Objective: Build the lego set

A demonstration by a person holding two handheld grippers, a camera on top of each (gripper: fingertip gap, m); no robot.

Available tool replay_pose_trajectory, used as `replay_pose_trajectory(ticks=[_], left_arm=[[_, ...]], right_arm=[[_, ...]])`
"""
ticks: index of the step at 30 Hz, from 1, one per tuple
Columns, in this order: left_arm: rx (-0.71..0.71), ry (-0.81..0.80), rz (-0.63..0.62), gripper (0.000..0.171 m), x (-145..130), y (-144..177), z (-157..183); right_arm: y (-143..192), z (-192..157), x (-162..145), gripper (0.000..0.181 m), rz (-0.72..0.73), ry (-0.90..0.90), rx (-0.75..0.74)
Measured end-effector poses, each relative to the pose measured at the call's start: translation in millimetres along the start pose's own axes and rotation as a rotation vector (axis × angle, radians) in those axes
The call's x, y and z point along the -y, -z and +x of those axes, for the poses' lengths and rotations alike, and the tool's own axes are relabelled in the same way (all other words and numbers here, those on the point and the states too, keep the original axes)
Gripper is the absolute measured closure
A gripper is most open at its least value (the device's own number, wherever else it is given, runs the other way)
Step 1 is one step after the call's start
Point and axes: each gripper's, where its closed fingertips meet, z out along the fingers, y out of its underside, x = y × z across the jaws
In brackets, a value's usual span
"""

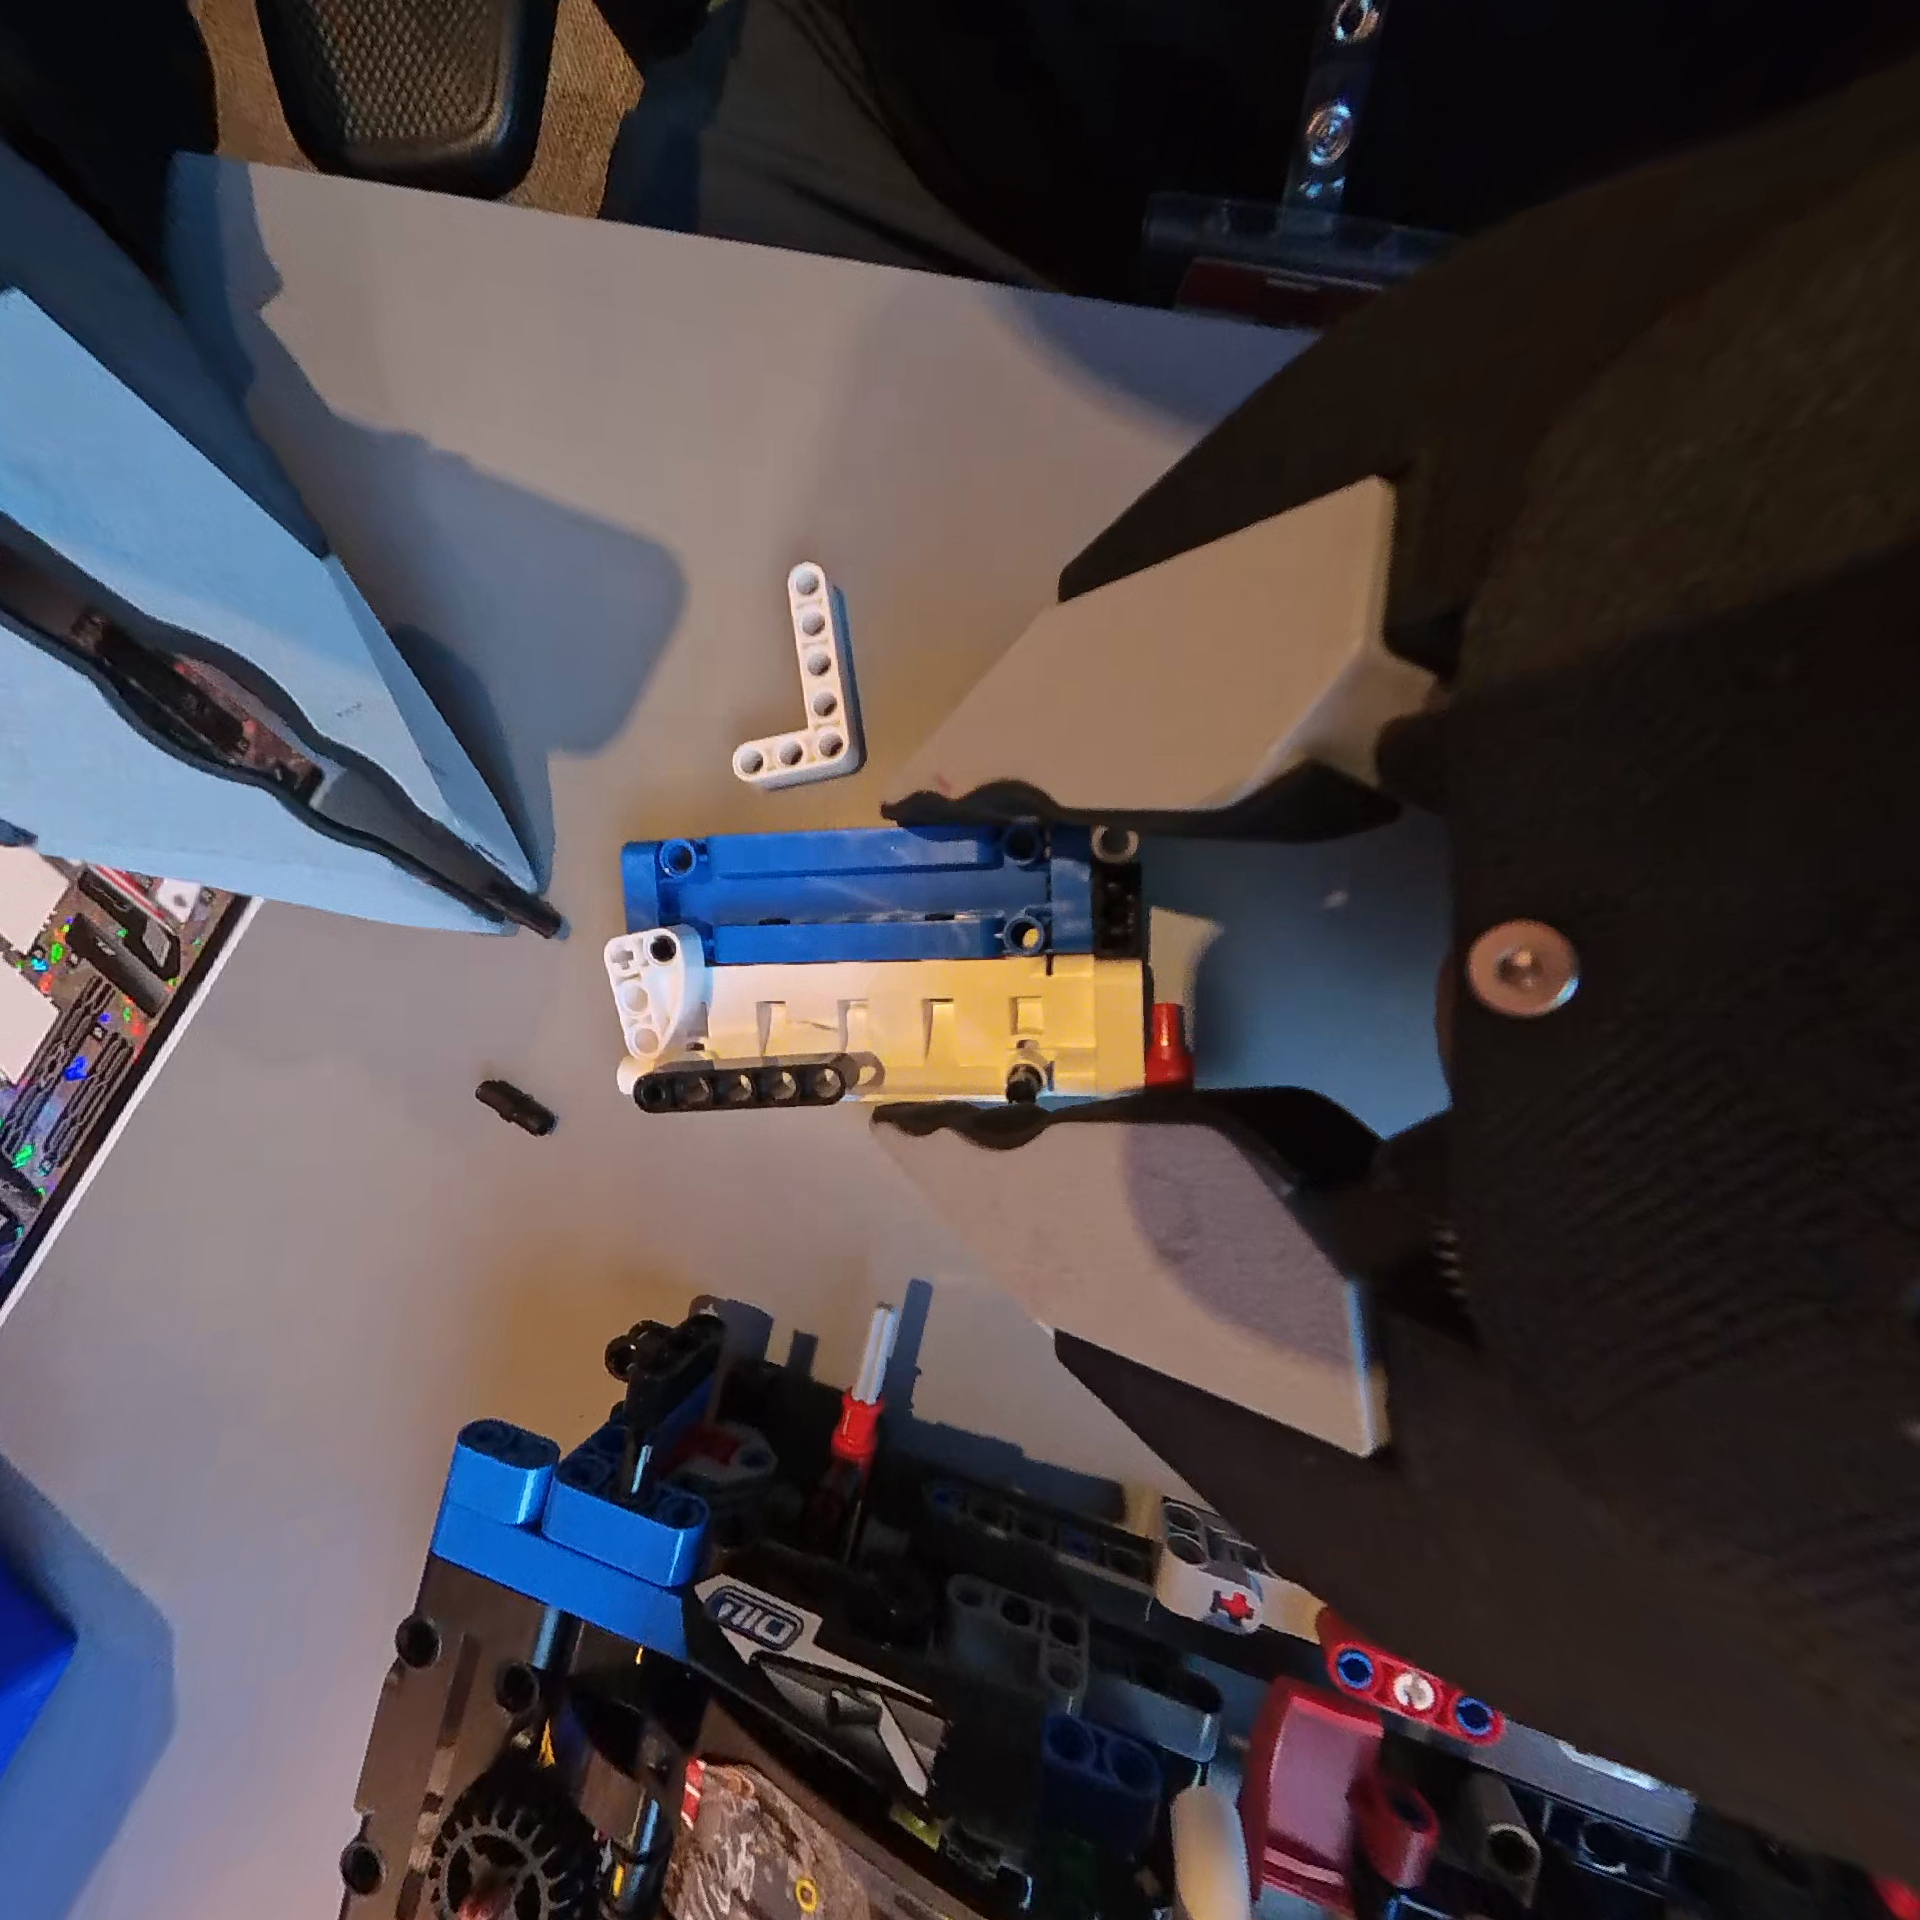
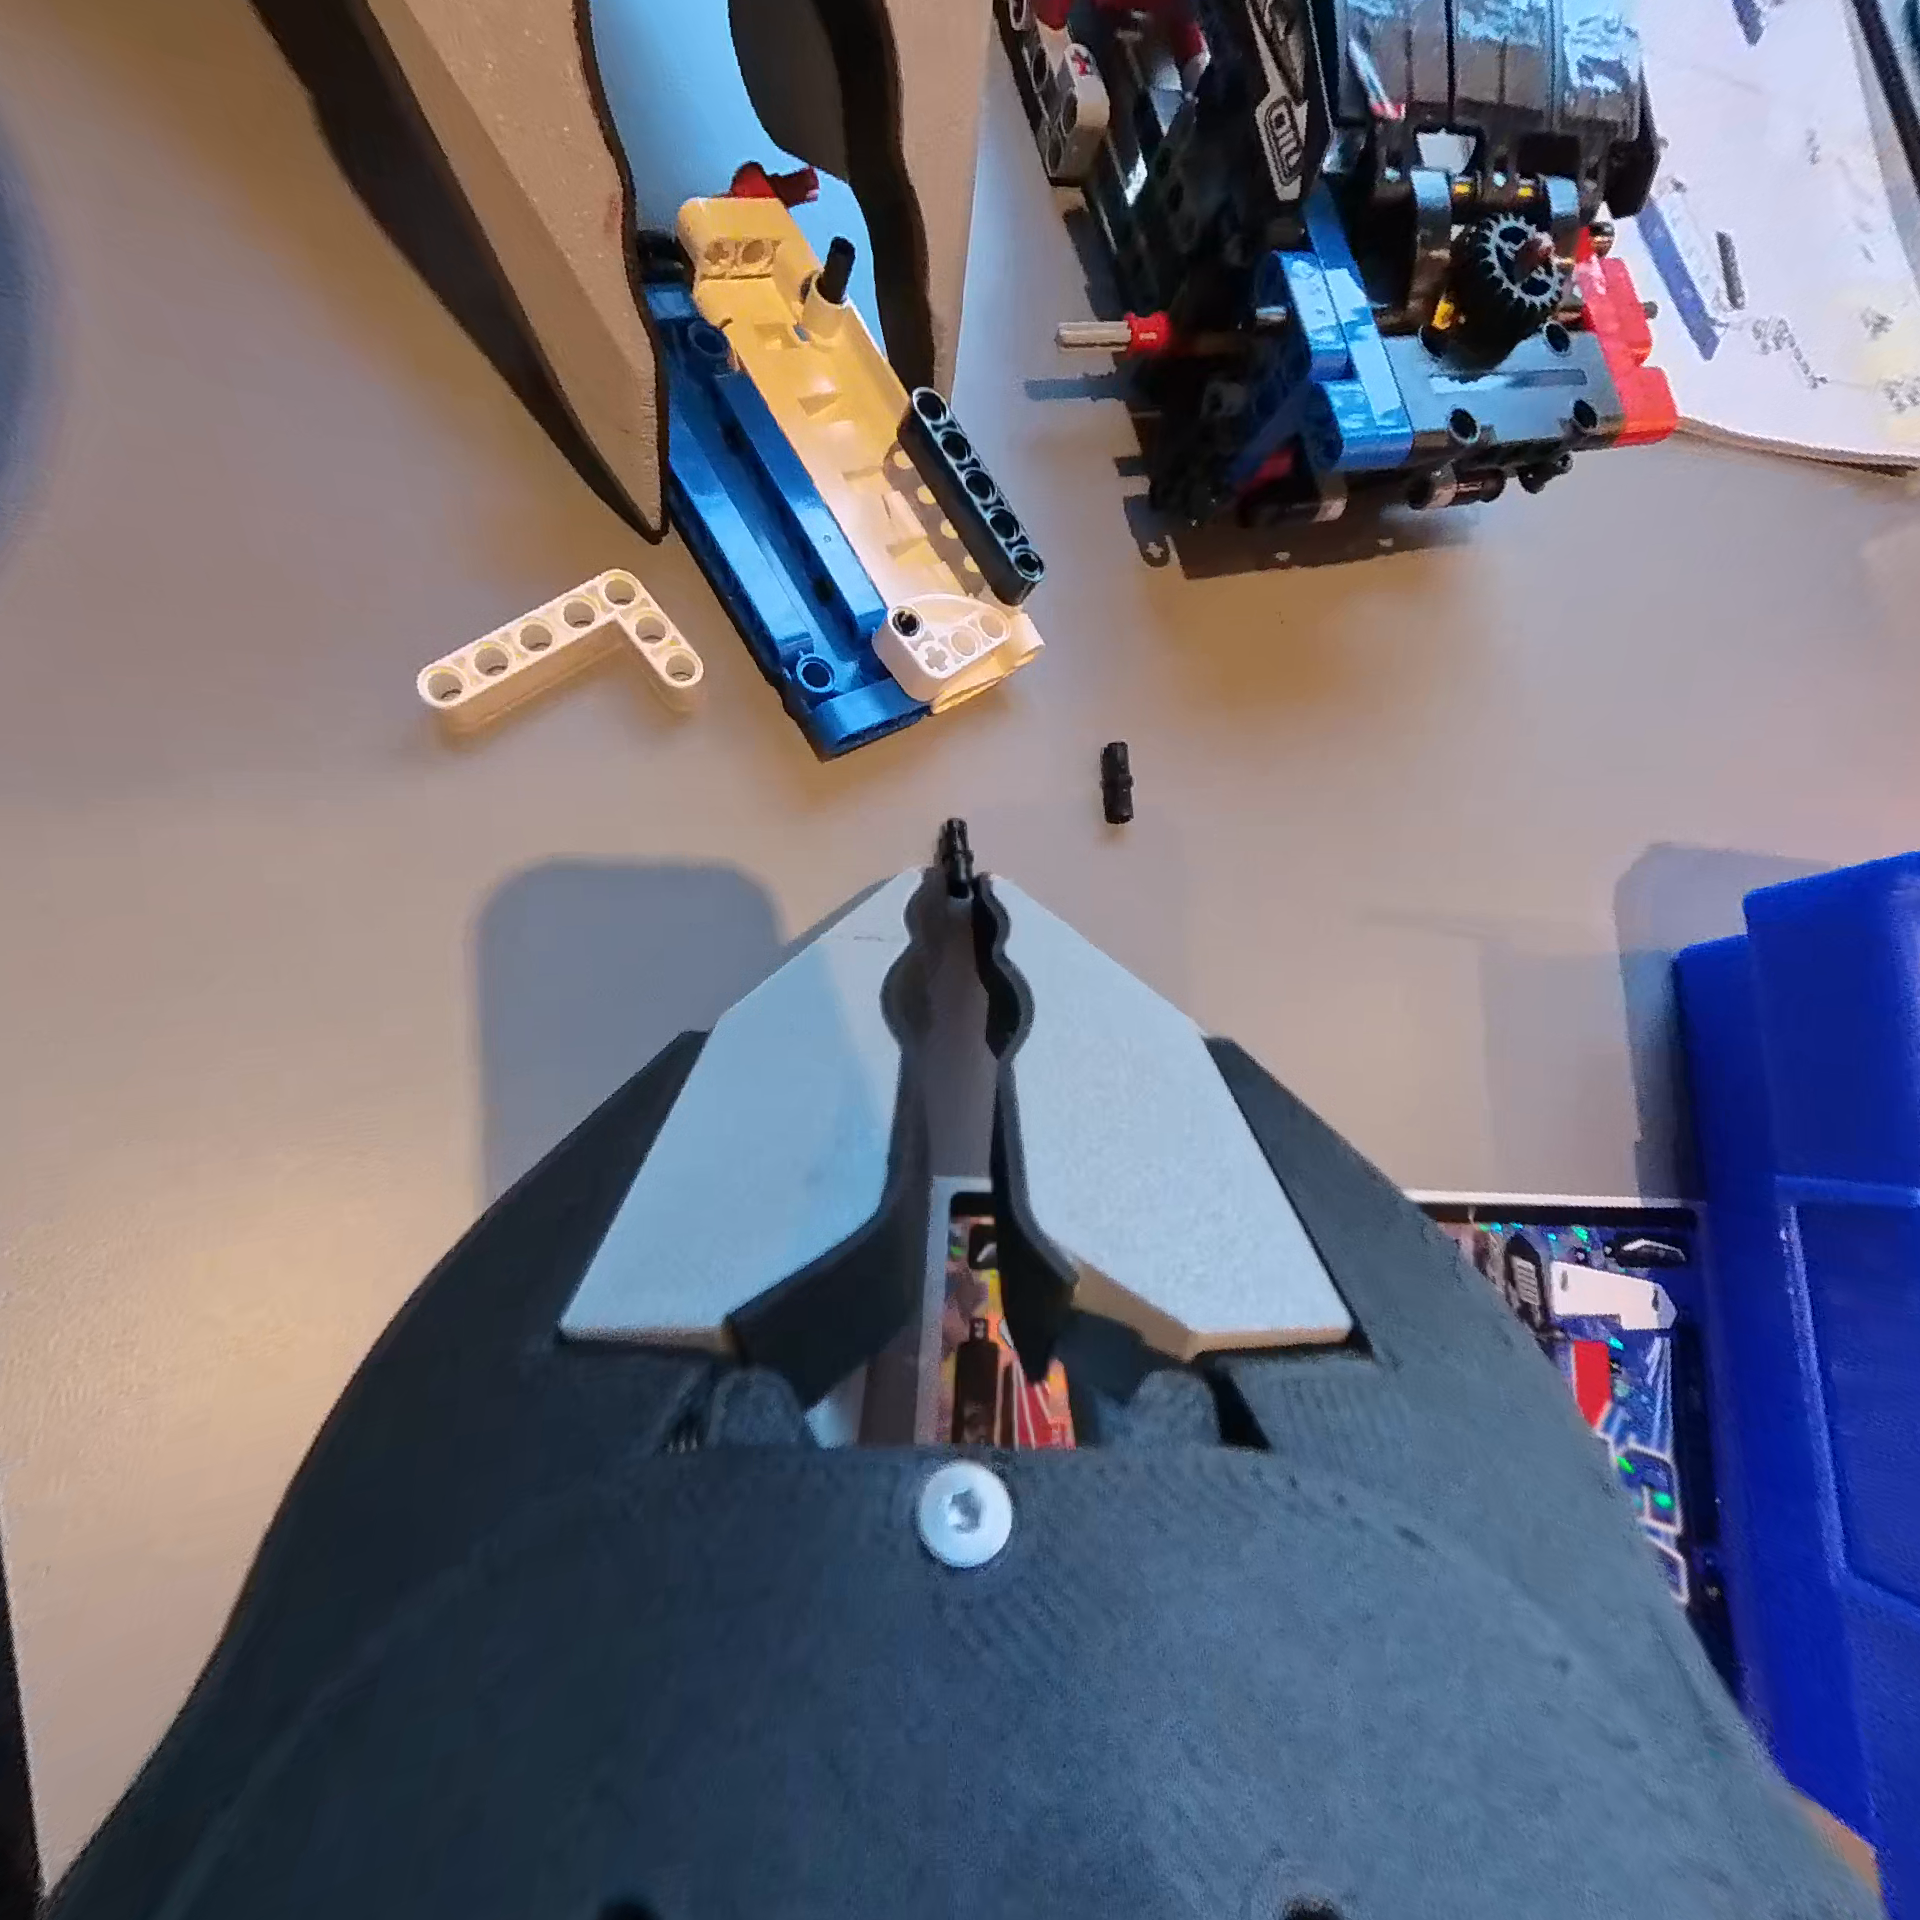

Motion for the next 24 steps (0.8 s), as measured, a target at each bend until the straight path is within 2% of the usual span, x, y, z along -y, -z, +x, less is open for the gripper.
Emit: replay_pose_trajectory(ticks=[5,10,15,24], left_arm=[[-0.010,-0.001,0.013,0.120,-0.1,0.3,0.0],[-0.005,0.004,0.029,0.121,-0.2,0.4,-0.1],[0.002,0.009,0.040,0.121,-0.2,0.6,0.4],[0.024,0.016,0.058,0.121,0.3,0.3,1.2]], right_arm=[[5.9,-4.4,-2.1,0.168,-0.030,0.024,0.046],[9.2,-6.0,-4.0,0.165,-0.031,-0.051,0.090],[18.7,-4.7,22.6,0.166,0.104,-0.119,0.065],[-13.4,-3.7,42.0,0.165,0.105,-0.270,0.042]])
